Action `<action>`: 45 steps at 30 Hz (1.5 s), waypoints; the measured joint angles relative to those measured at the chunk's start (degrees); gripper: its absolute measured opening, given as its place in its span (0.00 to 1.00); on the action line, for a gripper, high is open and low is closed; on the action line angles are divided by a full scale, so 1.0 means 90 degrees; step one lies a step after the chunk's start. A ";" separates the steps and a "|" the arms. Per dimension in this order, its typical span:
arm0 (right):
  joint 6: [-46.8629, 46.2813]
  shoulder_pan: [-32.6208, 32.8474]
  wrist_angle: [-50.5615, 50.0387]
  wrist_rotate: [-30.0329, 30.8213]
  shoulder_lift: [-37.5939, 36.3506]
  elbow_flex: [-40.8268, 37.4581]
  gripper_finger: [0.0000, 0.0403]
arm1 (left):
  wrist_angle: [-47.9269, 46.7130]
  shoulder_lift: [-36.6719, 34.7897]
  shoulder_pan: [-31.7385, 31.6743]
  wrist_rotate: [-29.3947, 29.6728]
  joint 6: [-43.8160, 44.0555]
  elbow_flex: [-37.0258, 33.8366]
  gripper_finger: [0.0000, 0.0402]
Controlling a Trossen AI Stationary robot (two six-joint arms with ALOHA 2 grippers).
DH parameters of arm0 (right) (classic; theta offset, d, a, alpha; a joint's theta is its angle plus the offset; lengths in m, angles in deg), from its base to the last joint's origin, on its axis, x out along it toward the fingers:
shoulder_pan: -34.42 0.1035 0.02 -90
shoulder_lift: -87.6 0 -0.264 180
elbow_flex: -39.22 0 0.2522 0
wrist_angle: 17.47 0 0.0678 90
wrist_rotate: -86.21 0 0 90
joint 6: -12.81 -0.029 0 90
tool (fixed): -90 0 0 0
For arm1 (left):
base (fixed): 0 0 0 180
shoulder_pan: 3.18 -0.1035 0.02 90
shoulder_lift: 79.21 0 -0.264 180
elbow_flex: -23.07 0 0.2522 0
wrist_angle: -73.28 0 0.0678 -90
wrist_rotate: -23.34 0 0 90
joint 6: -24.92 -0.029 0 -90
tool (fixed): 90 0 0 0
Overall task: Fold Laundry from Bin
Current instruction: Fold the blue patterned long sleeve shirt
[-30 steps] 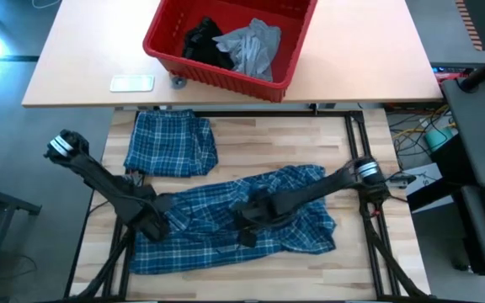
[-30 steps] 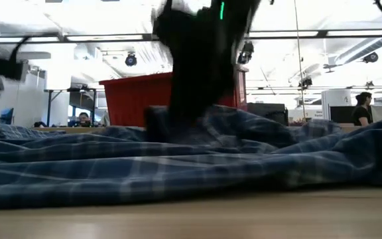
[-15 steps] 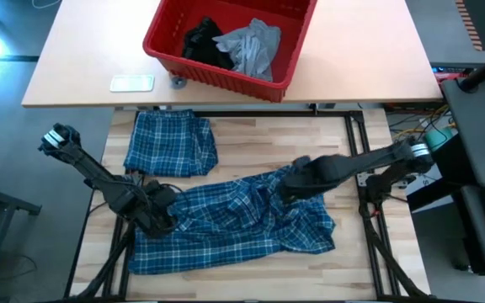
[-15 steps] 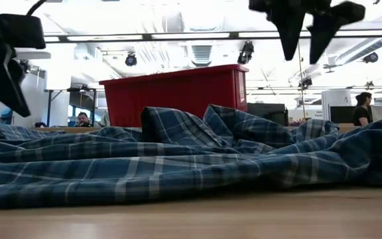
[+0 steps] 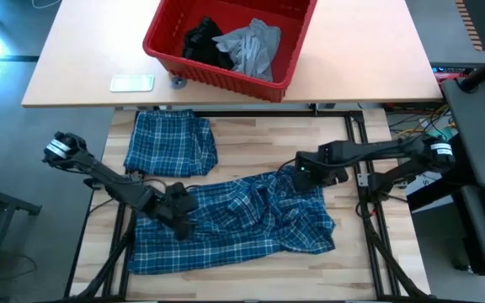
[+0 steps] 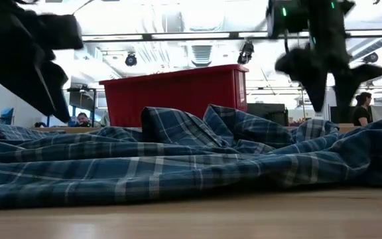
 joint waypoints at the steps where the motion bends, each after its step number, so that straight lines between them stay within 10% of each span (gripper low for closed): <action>1: 0.0016 -0.0086 0.0257 -0.0003 -0.0046 -0.0273 0.56 | -0.0012 0.0091 -0.0080 -0.0053 -0.0046 0.0002 0.86; 9: -0.0006 -0.0901 0.3638 0.0153 -0.0437 -0.2174 0.58 | 0.0162 0.0867 -0.0380 -0.0376 0.0205 0.0019 0.86; 19: 0.1193 -0.1195 0.3630 0.1925 -0.1524 -0.2290 0.60 | 0.0599 0.1880 -0.0719 -0.1059 0.0929 0.0146 0.86; 28: 0.0750 -0.1117 0.3486 0.0727 -0.2310 -0.2786 0.60 | -0.0429 0.1929 -0.1133 -0.1249 0.1115 0.0596 0.86; 45: -0.1566 -0.0632 0.6314 0.1514 -0.0467 -0.3407 0.54 | -0.0011 0.2110 -0.1156 -0.0713 0.0751 0.0609 0.86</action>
